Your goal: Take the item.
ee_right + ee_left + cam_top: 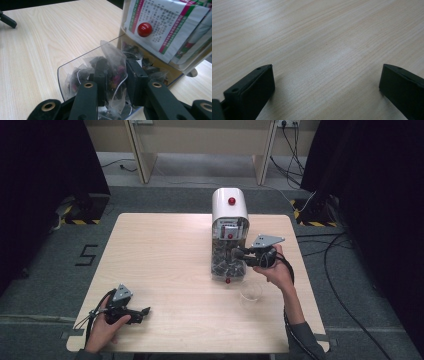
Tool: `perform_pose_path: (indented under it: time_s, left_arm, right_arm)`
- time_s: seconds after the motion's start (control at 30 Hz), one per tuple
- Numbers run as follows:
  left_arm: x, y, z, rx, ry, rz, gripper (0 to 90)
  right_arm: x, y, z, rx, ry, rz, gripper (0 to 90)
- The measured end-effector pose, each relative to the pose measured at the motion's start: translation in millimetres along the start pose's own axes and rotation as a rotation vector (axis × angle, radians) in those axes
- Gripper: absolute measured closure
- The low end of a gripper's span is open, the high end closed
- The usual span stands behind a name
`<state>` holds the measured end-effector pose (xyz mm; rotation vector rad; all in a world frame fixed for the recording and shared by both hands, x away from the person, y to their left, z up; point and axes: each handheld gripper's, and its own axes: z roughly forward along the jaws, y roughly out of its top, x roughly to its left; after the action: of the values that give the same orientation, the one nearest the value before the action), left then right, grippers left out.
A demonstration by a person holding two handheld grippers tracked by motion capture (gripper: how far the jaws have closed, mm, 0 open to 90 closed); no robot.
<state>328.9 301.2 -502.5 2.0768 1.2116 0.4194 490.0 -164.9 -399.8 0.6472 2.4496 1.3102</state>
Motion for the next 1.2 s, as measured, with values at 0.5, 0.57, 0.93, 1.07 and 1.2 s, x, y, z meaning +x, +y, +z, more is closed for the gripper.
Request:
perform_pose_path:
  time_s: [0.5,0.57,0.93,1.07,1.2]
  left_arm:
    - [0.0,0.0,0.0,0.000,0.000,0.000,0.0]
    - [0.0,0.0,0.1,0.000,0.000,0.000,0.0]
    - [0.0,0.0,0.0,0.000,0.000,0.000,0.0]
    - [0.0,0.0,0.0,0.000,0.000,0.000,0.0]
    - [0.0,0.0,0.0,0.000,0.000,0.000,0.0]
  right_arm:
    - [10.7,10.1,-19.4,-0.046,-0.001,-0.031,72.8]
    - [12.7,12.4,-24.5,-0.058,-0.001,-0.033,72.8]
    - [26.0,7.1,-47.1,-0.041,-0.002,-0.049,72.8]
    - [29.9,1.5,-62.6,-0.049,0.010,-0.041,72.8]
    - [33.1,0.4,-72.9,-0.049,0.019,-0.027,72.7]
